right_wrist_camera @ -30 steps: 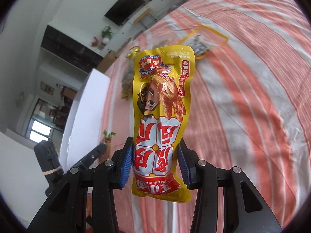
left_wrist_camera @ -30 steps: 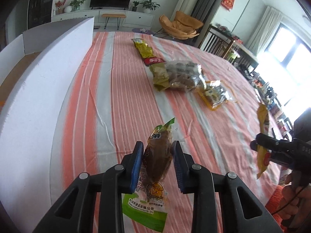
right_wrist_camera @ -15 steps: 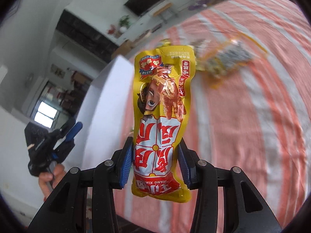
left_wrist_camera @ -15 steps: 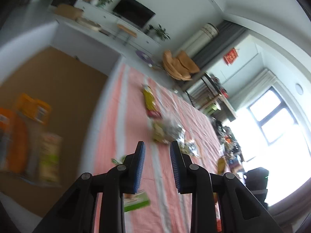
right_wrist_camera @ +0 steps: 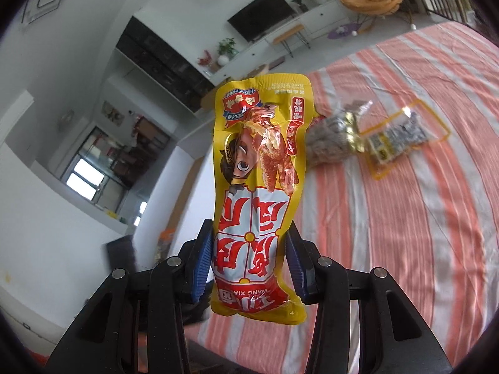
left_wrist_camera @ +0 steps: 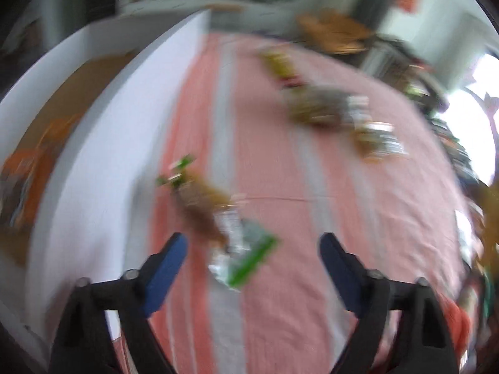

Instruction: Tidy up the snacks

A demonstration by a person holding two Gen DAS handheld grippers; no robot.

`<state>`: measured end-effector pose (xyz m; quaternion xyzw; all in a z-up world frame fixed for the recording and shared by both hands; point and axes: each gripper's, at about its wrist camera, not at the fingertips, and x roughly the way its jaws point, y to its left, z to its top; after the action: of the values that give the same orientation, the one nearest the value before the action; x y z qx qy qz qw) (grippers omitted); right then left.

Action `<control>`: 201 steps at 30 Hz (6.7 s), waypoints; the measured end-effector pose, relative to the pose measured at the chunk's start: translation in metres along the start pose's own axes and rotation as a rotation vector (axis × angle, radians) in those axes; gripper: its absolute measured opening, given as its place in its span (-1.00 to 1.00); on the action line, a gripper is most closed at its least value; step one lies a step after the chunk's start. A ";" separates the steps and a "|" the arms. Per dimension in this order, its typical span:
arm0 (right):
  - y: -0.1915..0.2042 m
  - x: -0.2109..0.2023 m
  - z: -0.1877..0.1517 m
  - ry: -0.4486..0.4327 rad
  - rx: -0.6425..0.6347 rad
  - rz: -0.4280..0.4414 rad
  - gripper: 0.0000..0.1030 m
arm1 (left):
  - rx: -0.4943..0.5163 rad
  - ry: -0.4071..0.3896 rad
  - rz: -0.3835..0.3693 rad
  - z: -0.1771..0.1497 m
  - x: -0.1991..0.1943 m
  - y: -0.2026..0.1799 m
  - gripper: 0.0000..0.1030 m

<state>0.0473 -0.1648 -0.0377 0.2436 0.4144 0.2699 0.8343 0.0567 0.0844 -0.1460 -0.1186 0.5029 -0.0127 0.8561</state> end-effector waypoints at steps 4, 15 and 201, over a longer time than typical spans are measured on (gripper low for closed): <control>-0.012 -0.005 -0.012 -0.002 0.021 -0.015 -0.11 | -0.107 0.018 0.065 0.011 0.035 0.013 0.57; -0.019 -0.013 -0.014 -0.019 0.034 -0.014 -0.11 | -0.056 0.004 -0.149 0.019 0.026 0.012 -0.05; -0.139 0.035 -0.022 -0.082 -0.073 -0.834 0.65 | 0.304 -0.062 0.000 0.022 0.075 -0.086 0.98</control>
<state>0.0816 -0.2400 -0.1569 0.0357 0.4342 -0.0865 0.8960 0.1211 -0.0058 -0.1814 0.0117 0.4685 -0.0851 0.8793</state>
